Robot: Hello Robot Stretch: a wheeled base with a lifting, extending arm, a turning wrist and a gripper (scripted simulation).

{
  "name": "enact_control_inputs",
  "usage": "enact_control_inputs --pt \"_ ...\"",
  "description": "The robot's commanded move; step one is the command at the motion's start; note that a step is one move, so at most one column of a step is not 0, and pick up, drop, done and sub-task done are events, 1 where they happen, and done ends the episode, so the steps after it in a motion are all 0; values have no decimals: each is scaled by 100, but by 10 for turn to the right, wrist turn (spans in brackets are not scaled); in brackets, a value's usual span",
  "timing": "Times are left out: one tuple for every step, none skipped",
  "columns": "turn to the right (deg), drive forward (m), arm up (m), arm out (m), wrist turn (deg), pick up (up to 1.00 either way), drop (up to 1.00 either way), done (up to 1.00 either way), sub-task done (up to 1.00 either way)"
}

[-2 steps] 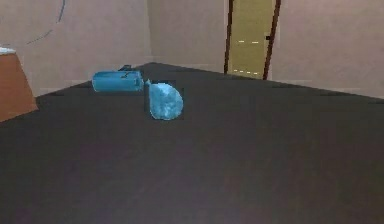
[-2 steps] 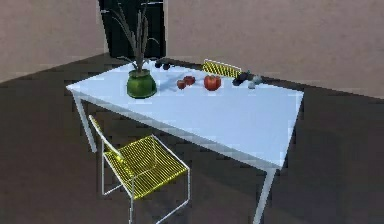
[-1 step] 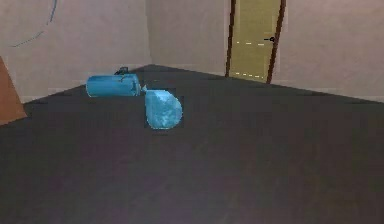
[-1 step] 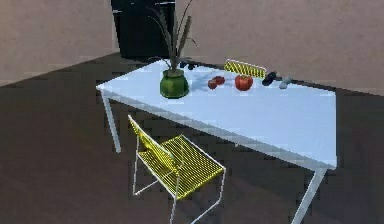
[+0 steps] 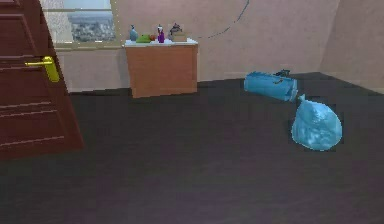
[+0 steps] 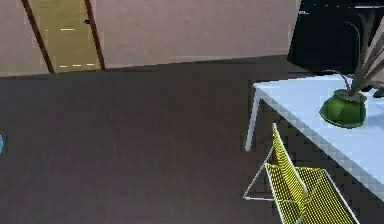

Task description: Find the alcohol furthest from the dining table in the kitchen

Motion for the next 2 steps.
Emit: enact_control_inputs --pt "-120 0 0 0 0 0 0 0 0" --pt "0 100 0 0 0 0 0 0 0"
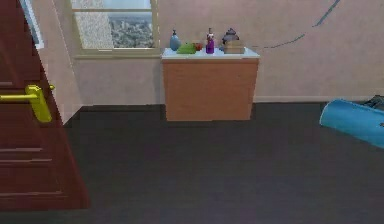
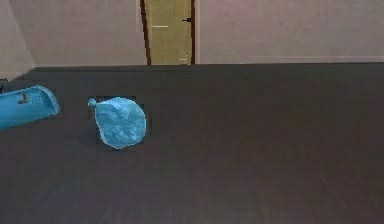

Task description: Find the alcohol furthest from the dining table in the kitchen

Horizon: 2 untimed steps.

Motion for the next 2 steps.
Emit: enact_control_inputs --pt "0 100 0 0 0 0 0 0 0" --pt "-30 0 0 0 0 0 0 0 0"
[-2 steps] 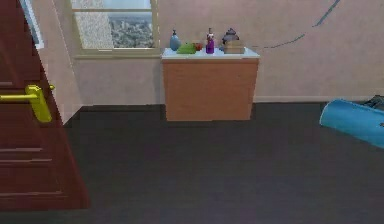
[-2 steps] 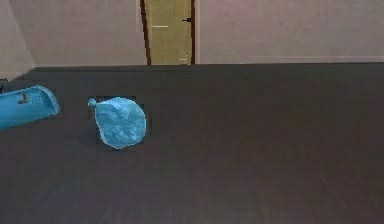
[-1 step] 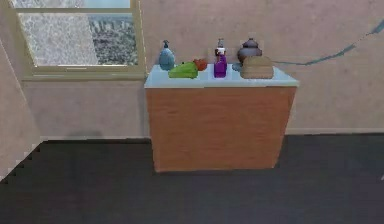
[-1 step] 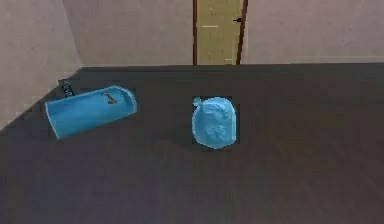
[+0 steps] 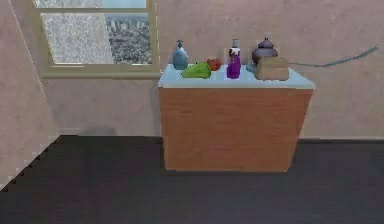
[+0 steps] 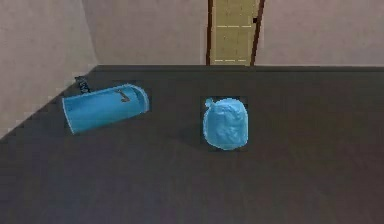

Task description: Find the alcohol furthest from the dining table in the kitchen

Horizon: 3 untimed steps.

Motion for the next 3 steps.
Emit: enact_control_inputs --pt "0 85 0 0 0 0 0 0 0" --pt "210 0 0 0 0 0 0 0 0" --pt "0 0 0 0 0 0 0 100 0"
